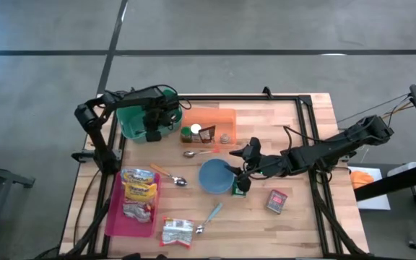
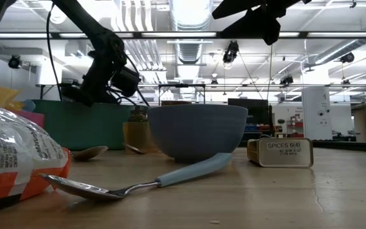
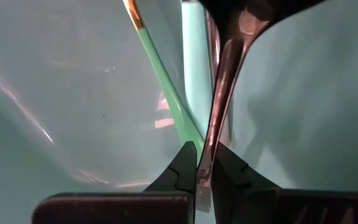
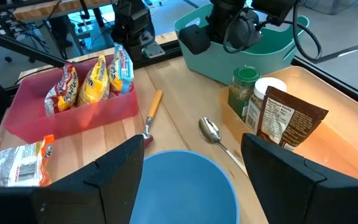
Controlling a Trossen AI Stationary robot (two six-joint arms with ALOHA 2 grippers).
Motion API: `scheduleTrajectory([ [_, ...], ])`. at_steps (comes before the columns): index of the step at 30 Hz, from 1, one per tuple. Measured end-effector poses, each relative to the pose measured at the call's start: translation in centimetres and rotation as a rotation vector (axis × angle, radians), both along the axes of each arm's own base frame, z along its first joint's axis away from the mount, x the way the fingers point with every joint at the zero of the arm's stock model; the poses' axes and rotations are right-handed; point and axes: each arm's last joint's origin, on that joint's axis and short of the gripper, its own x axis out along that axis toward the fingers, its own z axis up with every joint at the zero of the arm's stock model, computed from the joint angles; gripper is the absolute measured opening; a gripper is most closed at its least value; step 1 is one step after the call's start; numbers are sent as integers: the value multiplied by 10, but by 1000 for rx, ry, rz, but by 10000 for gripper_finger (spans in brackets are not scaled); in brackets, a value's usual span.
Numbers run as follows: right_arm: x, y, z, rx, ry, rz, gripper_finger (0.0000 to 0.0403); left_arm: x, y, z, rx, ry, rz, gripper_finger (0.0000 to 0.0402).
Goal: Pick & Place Food Item
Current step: Put the black spoon into the green bin
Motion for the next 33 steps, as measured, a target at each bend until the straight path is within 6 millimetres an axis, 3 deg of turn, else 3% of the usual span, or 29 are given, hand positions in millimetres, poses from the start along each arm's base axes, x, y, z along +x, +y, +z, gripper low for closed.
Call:
scheduleTrajectory([
  [33,0,0,0,-1,1,0,265,3,2,-1,-1,-49,19,37],
])
